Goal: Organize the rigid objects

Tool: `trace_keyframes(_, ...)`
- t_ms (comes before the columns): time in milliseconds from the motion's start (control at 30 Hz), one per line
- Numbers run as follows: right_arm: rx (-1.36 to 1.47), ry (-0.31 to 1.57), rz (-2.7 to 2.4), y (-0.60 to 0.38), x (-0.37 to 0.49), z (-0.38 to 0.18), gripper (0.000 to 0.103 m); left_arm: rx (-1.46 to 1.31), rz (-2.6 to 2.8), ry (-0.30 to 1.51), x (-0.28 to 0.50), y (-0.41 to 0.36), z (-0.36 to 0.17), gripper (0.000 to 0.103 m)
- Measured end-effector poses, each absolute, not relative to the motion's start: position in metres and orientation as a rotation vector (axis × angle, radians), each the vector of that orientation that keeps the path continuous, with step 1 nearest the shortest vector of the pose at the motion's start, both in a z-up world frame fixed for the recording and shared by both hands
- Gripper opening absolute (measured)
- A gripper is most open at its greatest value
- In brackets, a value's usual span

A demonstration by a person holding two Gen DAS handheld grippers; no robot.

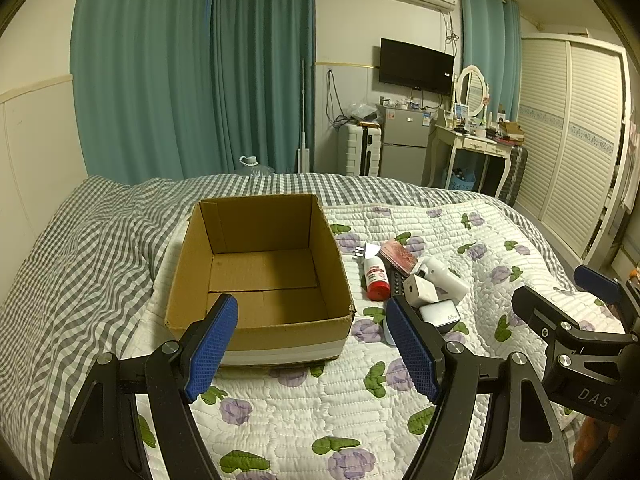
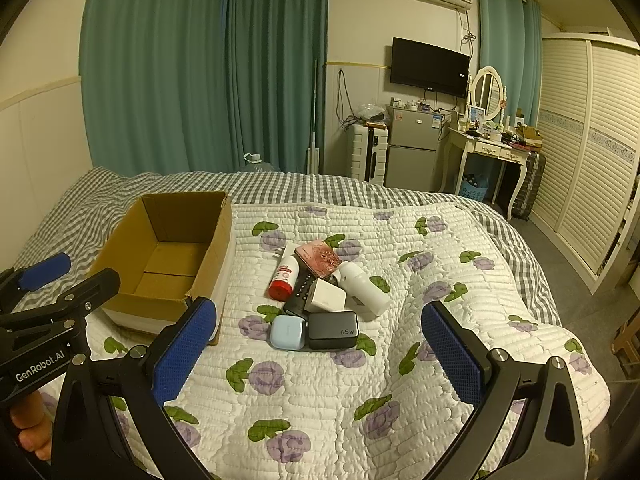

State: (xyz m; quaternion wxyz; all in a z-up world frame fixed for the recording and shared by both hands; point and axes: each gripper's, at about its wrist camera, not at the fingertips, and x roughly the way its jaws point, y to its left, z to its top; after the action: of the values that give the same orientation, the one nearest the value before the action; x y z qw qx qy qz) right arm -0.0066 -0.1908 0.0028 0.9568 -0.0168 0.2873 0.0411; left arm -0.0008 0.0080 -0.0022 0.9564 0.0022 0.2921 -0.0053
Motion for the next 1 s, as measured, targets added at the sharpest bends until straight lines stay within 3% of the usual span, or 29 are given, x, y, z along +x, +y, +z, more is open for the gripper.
trace_keyframes(1000,-0.029,0.592,0.091,-0.185,-0.006,-0.005,0.103,0.002,-0.010,0.595,0.000,0.009,-0.004,0.079)
